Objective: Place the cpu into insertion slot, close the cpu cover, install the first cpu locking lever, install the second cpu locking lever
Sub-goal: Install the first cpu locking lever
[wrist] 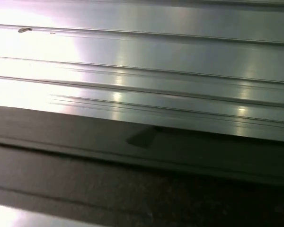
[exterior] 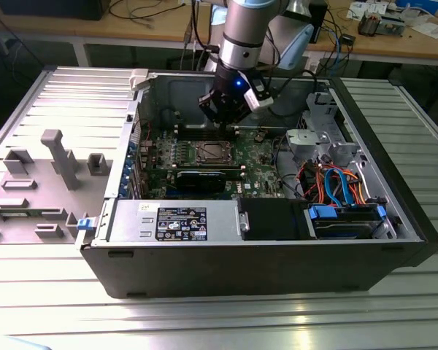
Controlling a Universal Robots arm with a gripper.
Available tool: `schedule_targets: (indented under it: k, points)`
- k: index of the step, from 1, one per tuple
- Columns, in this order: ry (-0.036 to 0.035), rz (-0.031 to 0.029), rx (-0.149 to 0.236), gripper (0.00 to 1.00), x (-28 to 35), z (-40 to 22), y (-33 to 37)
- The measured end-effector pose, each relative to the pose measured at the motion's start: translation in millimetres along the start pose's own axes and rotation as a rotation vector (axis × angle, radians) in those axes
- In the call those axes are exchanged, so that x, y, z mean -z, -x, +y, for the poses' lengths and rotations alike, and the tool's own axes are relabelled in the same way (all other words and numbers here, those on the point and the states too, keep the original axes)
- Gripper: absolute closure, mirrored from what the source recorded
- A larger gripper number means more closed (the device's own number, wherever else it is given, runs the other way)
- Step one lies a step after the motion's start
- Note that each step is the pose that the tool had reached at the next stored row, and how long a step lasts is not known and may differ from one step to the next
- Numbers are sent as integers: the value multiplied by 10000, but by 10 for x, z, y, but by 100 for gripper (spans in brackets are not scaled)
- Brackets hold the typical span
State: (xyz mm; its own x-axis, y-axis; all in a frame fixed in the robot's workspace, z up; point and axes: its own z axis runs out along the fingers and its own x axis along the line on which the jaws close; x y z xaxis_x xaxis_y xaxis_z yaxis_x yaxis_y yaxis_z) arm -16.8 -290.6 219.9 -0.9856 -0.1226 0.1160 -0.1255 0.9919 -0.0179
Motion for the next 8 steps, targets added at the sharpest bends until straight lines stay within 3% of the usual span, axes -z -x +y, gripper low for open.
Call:
schedule_targets:
  k: [4,8]
  points:
    - [0,0,0,89,-2,-93,-12]
    - [-1,0,0,89,-7,-226,-29]
